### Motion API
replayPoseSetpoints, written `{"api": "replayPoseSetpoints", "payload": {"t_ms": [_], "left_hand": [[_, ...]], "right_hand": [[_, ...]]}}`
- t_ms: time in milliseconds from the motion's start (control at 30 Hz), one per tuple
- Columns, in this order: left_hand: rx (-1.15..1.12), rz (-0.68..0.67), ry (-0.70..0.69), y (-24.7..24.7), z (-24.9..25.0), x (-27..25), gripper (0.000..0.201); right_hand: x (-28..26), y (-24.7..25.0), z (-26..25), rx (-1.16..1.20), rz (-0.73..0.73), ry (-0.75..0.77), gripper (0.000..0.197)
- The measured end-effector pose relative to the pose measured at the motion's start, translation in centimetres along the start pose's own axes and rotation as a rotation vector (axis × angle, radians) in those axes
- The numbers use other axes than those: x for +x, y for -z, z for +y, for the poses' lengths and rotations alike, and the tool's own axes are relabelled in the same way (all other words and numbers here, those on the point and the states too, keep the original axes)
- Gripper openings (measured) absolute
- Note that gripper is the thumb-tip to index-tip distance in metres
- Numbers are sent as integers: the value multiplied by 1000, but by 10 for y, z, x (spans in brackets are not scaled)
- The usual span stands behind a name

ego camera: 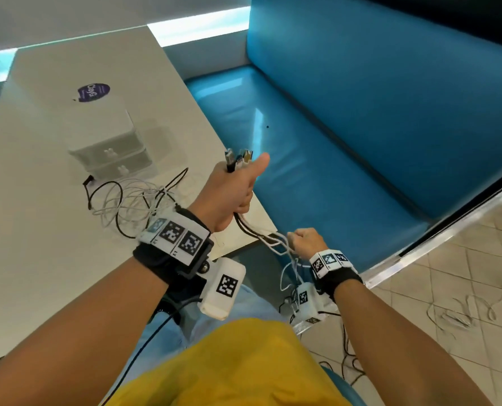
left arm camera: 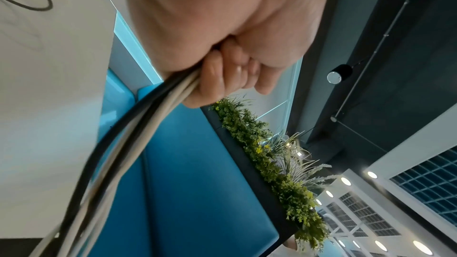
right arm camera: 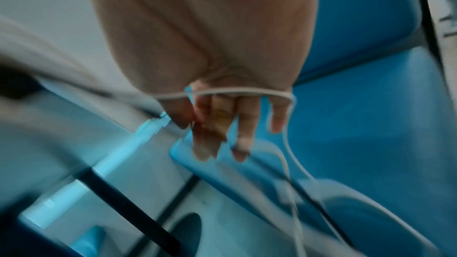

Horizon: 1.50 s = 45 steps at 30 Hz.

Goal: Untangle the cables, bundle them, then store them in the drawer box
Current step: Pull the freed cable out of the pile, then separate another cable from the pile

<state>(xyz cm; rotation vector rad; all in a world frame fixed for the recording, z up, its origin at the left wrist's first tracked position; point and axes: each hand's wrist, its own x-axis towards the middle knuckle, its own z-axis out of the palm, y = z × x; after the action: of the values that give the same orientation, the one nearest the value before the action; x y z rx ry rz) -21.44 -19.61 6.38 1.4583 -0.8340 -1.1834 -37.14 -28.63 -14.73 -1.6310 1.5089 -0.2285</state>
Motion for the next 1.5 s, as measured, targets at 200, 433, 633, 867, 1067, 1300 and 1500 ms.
{"api": "replayPoseSetpoints", "payload": {"t_ms": [200, 433, 633, 867, 1067, 1300, 1500], "left_hand": [[72, 6, 7, 32, -20, -9, 42], [167, 140, 31, 76, -34, -39, 33], [371, 354, 80, 135, -49, -60, 27], [262, 462, 47, 158, -63, -90, 29], [14, 514, 143, 194, -81, -85, 44], [-147, 482, 113, 199, -92, -78, 48], [-182, 509, 125, 201, -101, -81, 50]], "right_hand": [[-31, 32, -100, 240, 242, 306, 28], [-112, 6, -245, 114, -318, 861, 44], [-131, -61, -290, -349, -507, 999, 45], [-140, -109, -287, -208, -668, 967, 48], [-62, -70, -268, -221, -385, 675, 29], [-16, -58, -236, -282, 9, 438, 17], [-13, -78, -224, -386, -40, 344, 17]]}}
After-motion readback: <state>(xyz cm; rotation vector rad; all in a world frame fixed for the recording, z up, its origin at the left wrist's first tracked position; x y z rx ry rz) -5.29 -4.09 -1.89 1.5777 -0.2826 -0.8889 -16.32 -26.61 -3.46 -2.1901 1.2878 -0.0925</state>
